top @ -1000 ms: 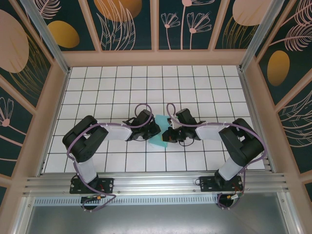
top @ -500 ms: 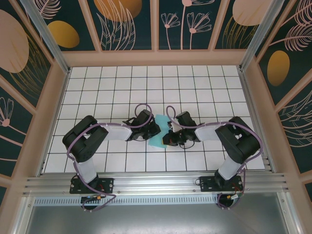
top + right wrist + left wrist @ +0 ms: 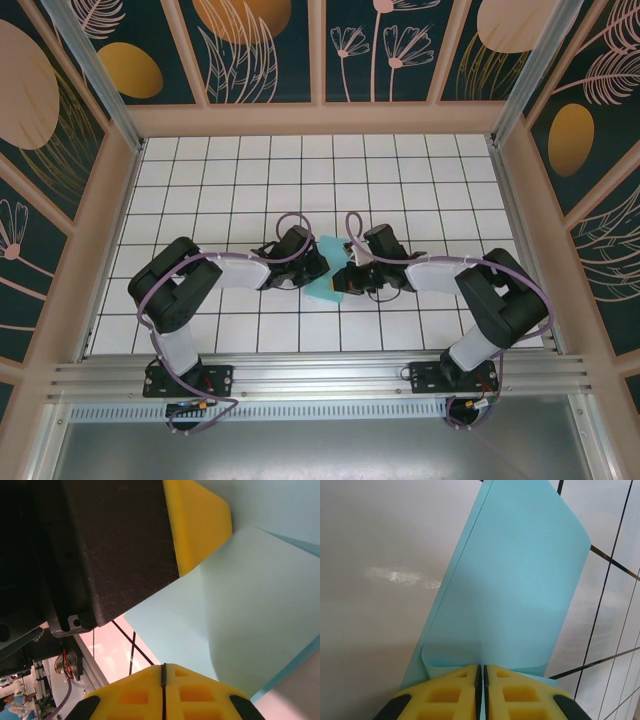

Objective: Fold a paper plane with a square sheet of paper (pick it up from the middle)

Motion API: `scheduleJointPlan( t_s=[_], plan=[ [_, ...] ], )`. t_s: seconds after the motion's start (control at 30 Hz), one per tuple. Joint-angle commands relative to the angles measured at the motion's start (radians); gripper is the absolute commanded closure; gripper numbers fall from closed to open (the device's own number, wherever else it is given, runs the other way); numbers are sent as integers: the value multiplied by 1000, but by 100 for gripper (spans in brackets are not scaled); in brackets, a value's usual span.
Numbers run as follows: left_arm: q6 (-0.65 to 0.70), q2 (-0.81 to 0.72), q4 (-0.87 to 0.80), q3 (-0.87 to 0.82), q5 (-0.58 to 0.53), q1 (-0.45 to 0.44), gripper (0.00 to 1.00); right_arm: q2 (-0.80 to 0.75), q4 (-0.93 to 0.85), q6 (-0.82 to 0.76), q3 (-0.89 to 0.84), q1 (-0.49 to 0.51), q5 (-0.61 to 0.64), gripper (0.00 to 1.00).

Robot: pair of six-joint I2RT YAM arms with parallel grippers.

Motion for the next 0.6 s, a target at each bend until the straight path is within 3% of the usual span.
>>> scheduleJointPlan(
  t_s=[0.0, 0.27, 0.57],
  plan=[
    [24, 24, -75, -35, -11, -2, 85, 5, -9, 25, -1, -11, -9, 90],
    [22, 30, -70, -34, -8, -2, 85, 109, 62, 69, -47, -4, -88, 90],
    [19, 29, -73, -42, -17, -1, 85, 69, -58, 7, -41, 5, -7, 90]
  ],
)
